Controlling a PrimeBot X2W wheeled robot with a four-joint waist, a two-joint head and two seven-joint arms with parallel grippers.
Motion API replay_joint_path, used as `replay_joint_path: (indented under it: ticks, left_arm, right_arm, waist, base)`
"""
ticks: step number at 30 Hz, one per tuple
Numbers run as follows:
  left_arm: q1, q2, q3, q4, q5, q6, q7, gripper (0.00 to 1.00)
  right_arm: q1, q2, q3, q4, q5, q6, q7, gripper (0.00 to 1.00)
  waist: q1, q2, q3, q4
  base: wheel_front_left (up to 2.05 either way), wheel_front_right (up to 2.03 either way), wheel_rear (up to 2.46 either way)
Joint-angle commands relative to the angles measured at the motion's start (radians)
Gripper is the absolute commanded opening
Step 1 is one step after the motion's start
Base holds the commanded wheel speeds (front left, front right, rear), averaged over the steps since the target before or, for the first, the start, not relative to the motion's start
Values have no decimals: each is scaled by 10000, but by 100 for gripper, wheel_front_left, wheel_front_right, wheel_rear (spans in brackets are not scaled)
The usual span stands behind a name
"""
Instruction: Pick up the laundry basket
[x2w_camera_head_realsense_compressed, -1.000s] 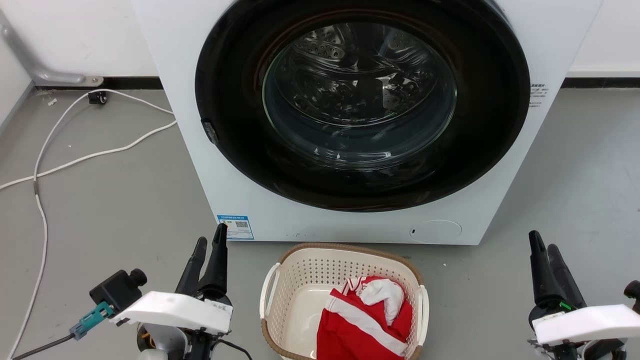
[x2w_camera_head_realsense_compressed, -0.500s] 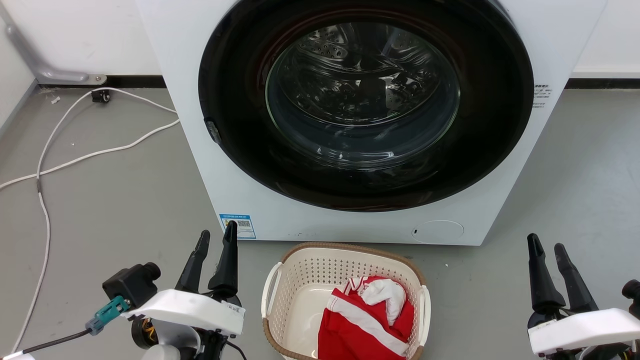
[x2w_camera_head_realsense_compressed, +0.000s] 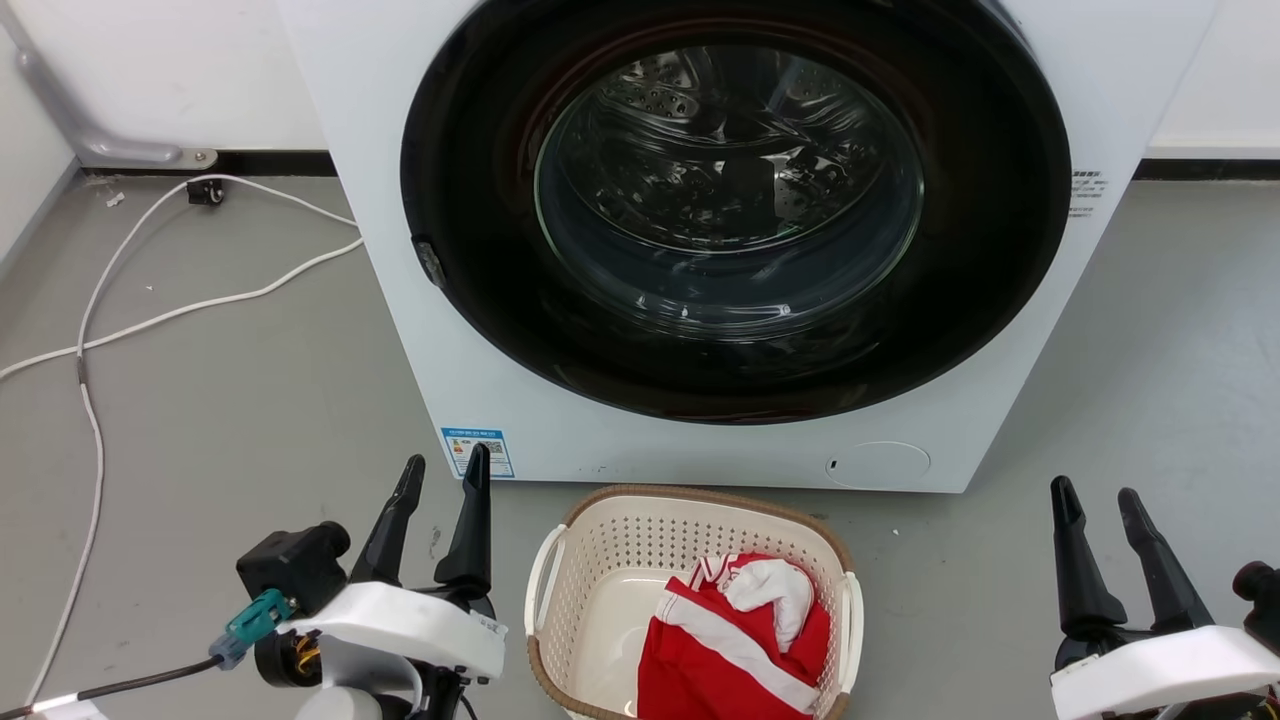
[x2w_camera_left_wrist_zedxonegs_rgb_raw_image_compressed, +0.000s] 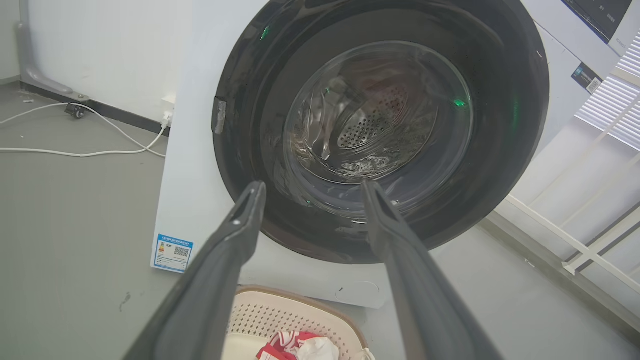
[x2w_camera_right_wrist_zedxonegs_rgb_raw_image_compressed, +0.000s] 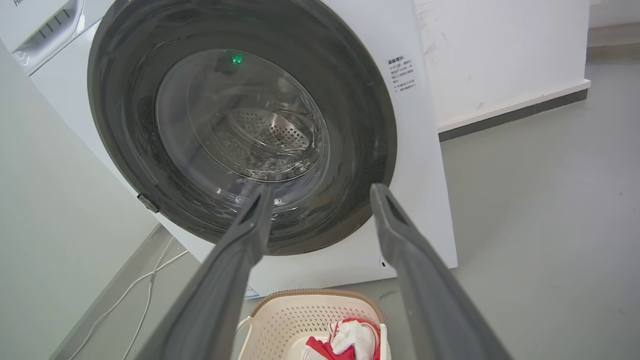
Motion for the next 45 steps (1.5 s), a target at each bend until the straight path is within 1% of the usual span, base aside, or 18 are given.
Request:
replay_joint_path:
  ticks: [1, 11, 25, 34, 45]
  left_arm:
    - [-207, 24, -37, -46, 334, 23, -97, 100]
    - [-236, 21, -140, 92, 1398, 133, -335, 100]
    - [-215, 21, -295, 359, 2690, 176, -639, 100]
    - [-240, 19, -388, 499, 3357, 221, -821, 100]
    - [-241, 18, -477, 651, 3898, 206, -1017, 100]
  right_arm:
    - [90, -25, 2, -192, -338, 17, 22, 100]
    - [334, -24, -73, -351, -1305, 19, 139, 100]
    - [474, -24, -138, -336, -2445, 21, 44, 100]
    - [488, -24, -135, -364, -3039, 22, -96, 100]
    - [633, -23, -113, -456, -3660, 14, -191, 100]
  waist:
    - [0, 0, -4, 2]
    - [0, 0, -24, 38]
    - [0, 0, -44, 97]
    - [0, 0, -36, 139]
    - [0, 0, -31, 130]
  base:
    - [0, 0, 0]
    - [0, 0, 0]
    - [0, 0, 0]
    - [0, 0, 0]
    - [0, 0, 0]
